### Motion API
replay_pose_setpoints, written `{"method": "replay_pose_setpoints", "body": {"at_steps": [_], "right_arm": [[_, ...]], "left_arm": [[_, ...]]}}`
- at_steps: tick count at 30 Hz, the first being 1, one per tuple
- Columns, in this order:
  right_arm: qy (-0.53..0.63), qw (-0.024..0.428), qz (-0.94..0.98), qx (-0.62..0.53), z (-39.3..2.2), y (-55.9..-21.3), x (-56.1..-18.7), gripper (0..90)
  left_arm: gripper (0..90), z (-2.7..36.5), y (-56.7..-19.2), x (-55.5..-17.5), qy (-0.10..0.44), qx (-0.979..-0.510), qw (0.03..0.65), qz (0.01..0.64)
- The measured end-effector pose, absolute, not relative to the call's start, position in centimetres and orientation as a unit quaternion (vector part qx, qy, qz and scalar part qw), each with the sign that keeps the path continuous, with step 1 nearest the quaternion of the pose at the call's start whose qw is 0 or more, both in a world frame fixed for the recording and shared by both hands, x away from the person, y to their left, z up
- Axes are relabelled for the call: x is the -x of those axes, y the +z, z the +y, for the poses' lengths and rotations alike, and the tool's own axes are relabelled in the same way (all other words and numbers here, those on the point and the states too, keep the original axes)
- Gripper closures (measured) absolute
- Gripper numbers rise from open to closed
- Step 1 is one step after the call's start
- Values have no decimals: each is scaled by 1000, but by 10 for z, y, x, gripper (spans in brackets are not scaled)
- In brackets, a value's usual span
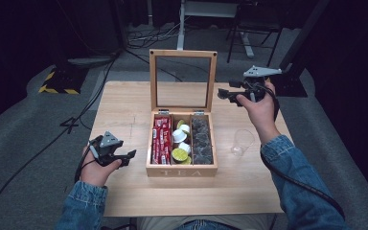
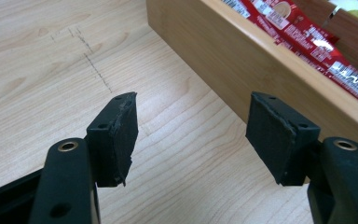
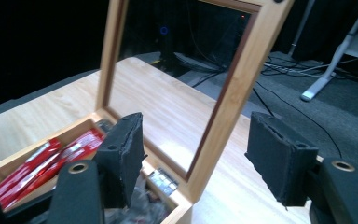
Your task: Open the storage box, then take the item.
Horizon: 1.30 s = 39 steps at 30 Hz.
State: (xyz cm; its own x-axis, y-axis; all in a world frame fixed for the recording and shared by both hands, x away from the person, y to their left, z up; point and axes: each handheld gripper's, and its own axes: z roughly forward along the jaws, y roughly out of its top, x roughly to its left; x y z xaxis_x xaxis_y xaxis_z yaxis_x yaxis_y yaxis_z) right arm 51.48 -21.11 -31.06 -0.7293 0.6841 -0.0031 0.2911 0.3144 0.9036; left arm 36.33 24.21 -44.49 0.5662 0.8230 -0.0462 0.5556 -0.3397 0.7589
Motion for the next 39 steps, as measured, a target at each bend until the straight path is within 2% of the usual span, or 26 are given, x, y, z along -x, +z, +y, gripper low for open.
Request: {"method": "replay_pose_setpoints", "body": {"at_steps": [8,18,28,39], "right_arm": [[499,171,801,-283,-211,-318,-483,355],[495,147,816,-261,-198,-351,-452,342],[466,126,833,-270,-185,-384,-456,355],[421,98,860,-270,-164,-412,-463,387]], "left_arm": [[340,237,-444,-367,165,-808,377,422],[317,237,-458,-365,148,-818,354,428],[296,234,-469,-361,143,-836,316,426],[303,230,-484,-357,125,-843,303,427]]}}
